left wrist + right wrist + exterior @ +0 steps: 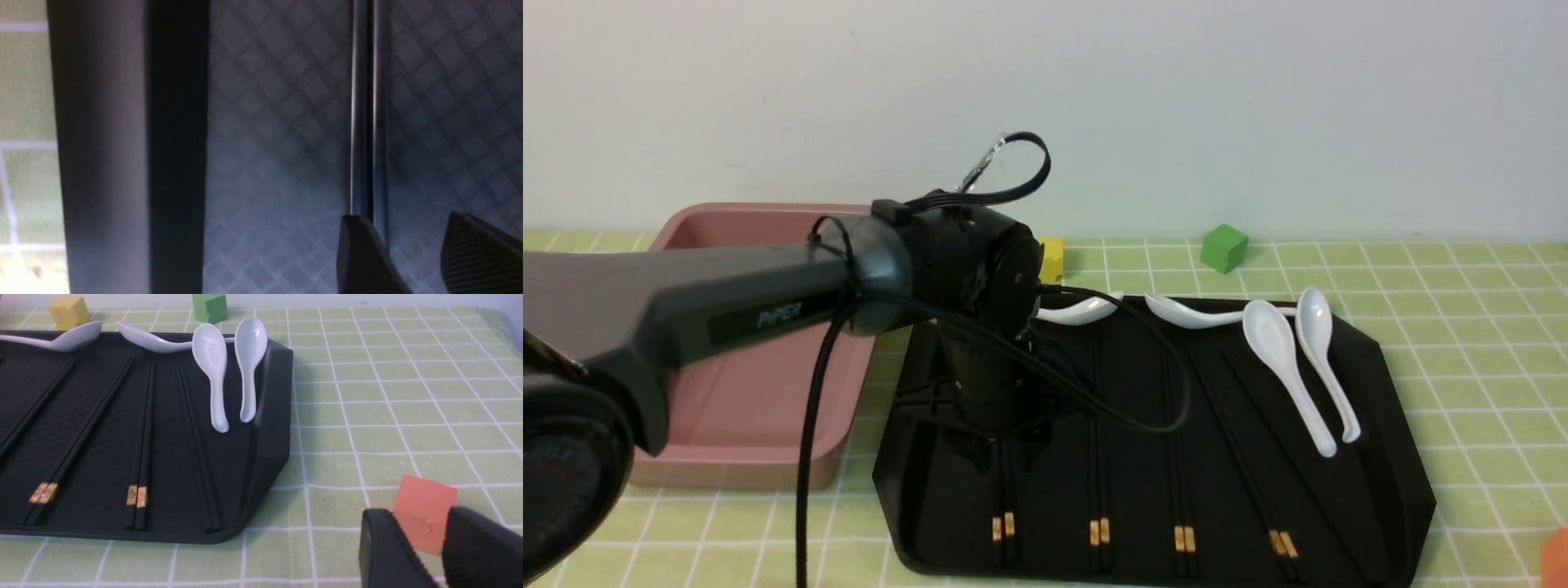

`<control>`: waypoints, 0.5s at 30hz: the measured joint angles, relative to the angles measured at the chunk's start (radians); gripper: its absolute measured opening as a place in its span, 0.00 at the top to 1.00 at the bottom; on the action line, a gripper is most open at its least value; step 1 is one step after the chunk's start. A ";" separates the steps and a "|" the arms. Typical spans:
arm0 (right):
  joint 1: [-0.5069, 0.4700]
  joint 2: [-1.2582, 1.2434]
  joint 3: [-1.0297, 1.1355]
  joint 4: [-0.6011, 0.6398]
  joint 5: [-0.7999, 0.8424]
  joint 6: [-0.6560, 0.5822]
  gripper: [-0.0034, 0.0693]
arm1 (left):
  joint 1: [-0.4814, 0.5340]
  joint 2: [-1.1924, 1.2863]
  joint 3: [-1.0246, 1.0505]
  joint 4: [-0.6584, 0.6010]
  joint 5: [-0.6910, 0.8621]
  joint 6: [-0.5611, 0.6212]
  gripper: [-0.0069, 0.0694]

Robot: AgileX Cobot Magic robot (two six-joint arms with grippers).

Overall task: On green tablecloth take chopsticks from black tray and put them in box.
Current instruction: 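Reach over to the black tray and grasp a pair of chopsticks with the left gripper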

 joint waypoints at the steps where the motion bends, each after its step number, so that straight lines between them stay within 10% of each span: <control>1: 0.000 0.000 0.000 0.000 0.000 0.000 0.62 | 0.000 0.004 0.000 0.013 -0.001 -0.010 0.53; 15: 0.000 0.000 0.000 0.000 0.000 0.000 0.62 | 0.000 0.060 -0.012 0.046 -0.032 -0.062 0.54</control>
